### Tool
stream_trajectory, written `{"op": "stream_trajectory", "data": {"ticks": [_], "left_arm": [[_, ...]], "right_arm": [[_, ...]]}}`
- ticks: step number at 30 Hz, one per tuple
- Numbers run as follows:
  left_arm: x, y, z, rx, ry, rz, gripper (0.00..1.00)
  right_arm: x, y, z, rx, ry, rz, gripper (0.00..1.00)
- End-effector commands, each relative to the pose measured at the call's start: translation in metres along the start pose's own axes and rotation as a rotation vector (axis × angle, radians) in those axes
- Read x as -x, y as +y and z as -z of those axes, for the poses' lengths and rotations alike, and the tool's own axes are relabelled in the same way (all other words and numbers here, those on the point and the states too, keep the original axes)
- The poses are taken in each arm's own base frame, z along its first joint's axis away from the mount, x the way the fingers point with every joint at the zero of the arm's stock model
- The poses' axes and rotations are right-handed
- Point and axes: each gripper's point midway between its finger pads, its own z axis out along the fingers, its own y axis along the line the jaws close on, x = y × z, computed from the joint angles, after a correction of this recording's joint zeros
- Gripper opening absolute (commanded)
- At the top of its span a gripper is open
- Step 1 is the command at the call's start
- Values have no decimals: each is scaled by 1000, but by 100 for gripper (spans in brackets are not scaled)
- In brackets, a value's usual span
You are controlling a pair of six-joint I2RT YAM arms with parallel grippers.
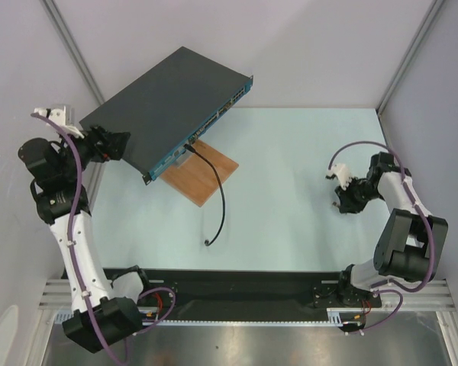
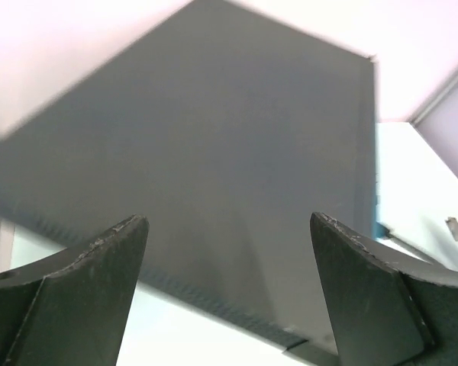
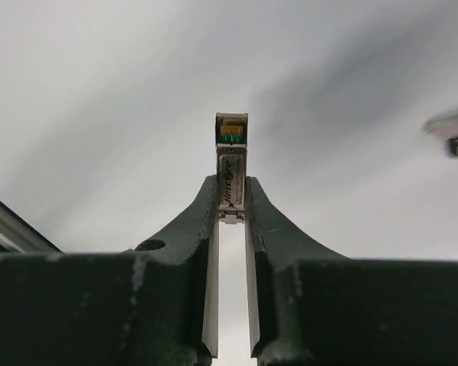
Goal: Insert the plug into the switch port
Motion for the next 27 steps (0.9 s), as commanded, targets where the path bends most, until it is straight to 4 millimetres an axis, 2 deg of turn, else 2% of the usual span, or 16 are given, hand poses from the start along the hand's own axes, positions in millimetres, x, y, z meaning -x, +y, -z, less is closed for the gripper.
{"op": "stream_trajectory", "data": {"ticks": [1,2,3,4,5,6,7,9,12,14,15,18,19,21,22,27], "left_arm": [[38,-32,-1,-65,-58,-146,92],[34,-39,-3,-86,-35,-145,92],[40,-48,-4,-107,-39,-162,92],[34,-65,-7,-159,-11,-153,92],[30,-71,-14,-188,19,-127,91],[35,-83,-15,-221,23,-112,91],[28,-103,-20,-284,59,-47,89],[16,-125,-29,-379,117,24,89],[-6,-189,-30,-586,205,77,87],[-17,-214,-29,-658,244,95,85],[-26,-237,-23,-725,277,95,85],[-47,-258,-26,-756,340,122,82],[-52,-272,-22,-795,361,135,81],[-63,-283,-26,-812,400,150,79],[-68,-294,-22,-831,427,156,77],[-95,-309,-24,-833,506,185,72]], "right_arm": [[62,5,19,28,-165,-106,0],[87,9,25,45,-213,-82,0],[102,13,33,43,-243,-102,0],[115,17,38,46,-271,-99,0],[141,22,43,45,-319,-48,0],[154,26,47,40,-349,-33,0],[168,33,54,39,-382,-41,0],[205,47,63,46,-453,39,0],[248,68,83,58,-546,109,0],[266,78,91,59,-585,148,0],[277,91,94,76,-599,188,0],[298,110,106,77,-636,269,0],[304,126,106,101,-642,312,0],[313,137,113,92,-662,360,0],[318,151,113,109,-670,396,0],[334,174,124,98,-701,486,0]]}}
